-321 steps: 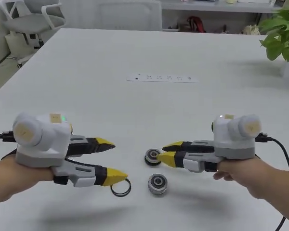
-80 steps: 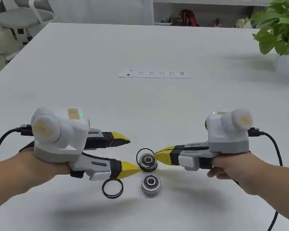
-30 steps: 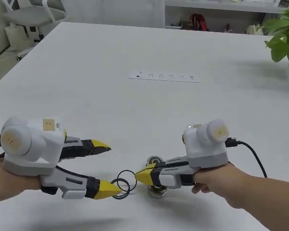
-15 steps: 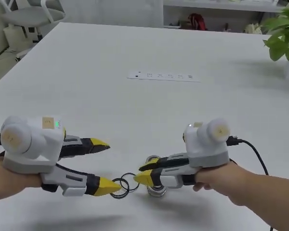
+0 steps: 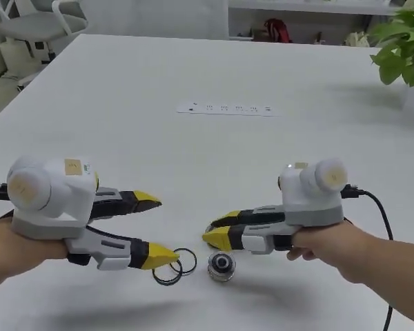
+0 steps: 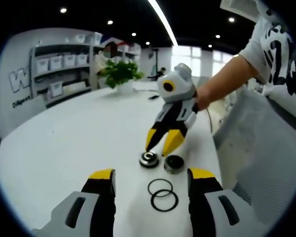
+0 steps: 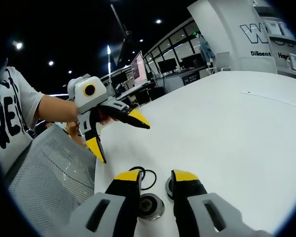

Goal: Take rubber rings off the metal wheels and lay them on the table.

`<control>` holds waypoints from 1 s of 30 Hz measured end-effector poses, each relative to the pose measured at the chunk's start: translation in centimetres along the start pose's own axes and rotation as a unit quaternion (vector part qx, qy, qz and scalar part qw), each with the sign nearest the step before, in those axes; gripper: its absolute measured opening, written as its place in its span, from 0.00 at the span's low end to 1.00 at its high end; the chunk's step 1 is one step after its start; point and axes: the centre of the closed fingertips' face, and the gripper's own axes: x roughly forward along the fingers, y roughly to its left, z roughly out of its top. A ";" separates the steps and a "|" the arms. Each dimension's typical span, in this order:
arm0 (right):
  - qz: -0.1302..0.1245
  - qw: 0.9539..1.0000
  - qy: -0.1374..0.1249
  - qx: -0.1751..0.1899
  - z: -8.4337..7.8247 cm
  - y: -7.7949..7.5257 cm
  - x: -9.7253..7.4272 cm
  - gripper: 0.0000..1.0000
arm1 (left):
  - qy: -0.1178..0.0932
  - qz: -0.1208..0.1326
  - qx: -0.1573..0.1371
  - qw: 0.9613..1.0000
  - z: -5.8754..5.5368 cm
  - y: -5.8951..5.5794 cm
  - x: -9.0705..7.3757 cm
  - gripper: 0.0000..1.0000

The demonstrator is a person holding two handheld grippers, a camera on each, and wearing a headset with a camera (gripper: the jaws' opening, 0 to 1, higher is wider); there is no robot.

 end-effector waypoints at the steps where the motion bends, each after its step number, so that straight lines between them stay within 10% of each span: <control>1: -0.003 1.000 -0.003 -0.002 0.1 -0.2 -0.3 0.22 | 0.000 0.000 0.000 1.000 0.1 0.1 0.2 0.59; 30: -0.040 0.999 0.026 -0.025 -3.1 -3.0 -1.5 0.21 | 0.004 -0.019 -0.012 1.000 0.3 0.8 4.7 0.50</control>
